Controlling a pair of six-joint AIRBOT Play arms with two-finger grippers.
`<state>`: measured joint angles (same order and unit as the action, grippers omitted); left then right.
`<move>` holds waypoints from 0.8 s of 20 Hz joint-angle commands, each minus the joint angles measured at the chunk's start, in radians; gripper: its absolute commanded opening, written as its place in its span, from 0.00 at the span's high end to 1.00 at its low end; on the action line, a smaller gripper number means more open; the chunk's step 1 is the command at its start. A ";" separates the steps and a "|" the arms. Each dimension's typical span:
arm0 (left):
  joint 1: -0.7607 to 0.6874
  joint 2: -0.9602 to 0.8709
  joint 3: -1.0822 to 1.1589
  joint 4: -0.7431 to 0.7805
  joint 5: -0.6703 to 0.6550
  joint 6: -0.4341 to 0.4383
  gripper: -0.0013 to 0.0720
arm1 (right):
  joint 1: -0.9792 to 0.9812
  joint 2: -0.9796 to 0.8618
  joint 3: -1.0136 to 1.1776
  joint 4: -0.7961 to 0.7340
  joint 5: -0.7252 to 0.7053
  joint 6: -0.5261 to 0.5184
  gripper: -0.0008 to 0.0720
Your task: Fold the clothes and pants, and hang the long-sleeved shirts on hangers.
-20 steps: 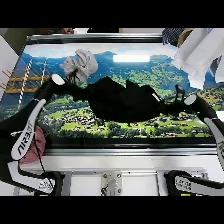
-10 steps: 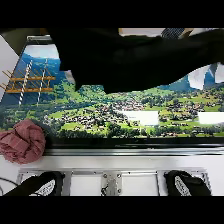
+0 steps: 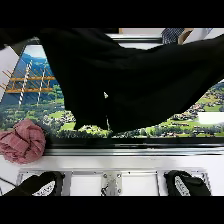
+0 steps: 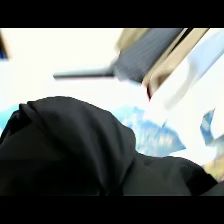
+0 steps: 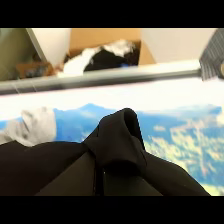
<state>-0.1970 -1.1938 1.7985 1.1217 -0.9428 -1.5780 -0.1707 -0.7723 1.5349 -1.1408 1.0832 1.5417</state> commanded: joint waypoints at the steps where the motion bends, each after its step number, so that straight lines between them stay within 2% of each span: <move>1: -0.003 -0.161 -0.061 0.010 -0.080 -0.017 0.96 | 0.000 -0.104 -0.014 -0.124 0.100 0.007 0.97; 5: -0.016 -0.336 -0.190 0.001 -0.223 -0.027 0.96 | -0.001 -0.254 -0.038 -0.288 0.084 0.008 0.97; 8: -0.060 -0.414 -0.317 0.000 -0.251 -0.026 0.96 | 0.000 -0.368 -0.037 -0.295 0.024 0.008 0.97; 9: -0.076 -0.433 -0.343 0.000 -0.252 -0.026 0.65 | 0.002 -0.396 -0.037 -0.266 0.010 0.008 0.97; 10: -0.084 -0.447 -0.356 0.001 -0.254 -0.026 0.17 | 0.010 -0.416 -0.037 -0.230 -0.005 0.008 0.97; 11: -0.081 -0.449 -0.356 0.001 -0.254 -0.026 0.05 | 0.027 -0.425 -0.037 -0.208 -0.021 0.009 0.97; 14: 0.002 -0.370 -0.307 0.004 -0.255 -0.003 0.05 | 0.175 -0.399 -0.038 -0.201 -0.029 0.041 0.97; 16: 0.091 -0.284 -0.270 0.005 -0.257 0.002 0.05 | 0.364 -0.381 -0.039 -0.201 -0.019 0.126 0.97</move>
<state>-0.1883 -1.5509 1.4986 1.1244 -1.1885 -1.5898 0.0135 -1.1625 1.4975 -1.3567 1.0676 1.5917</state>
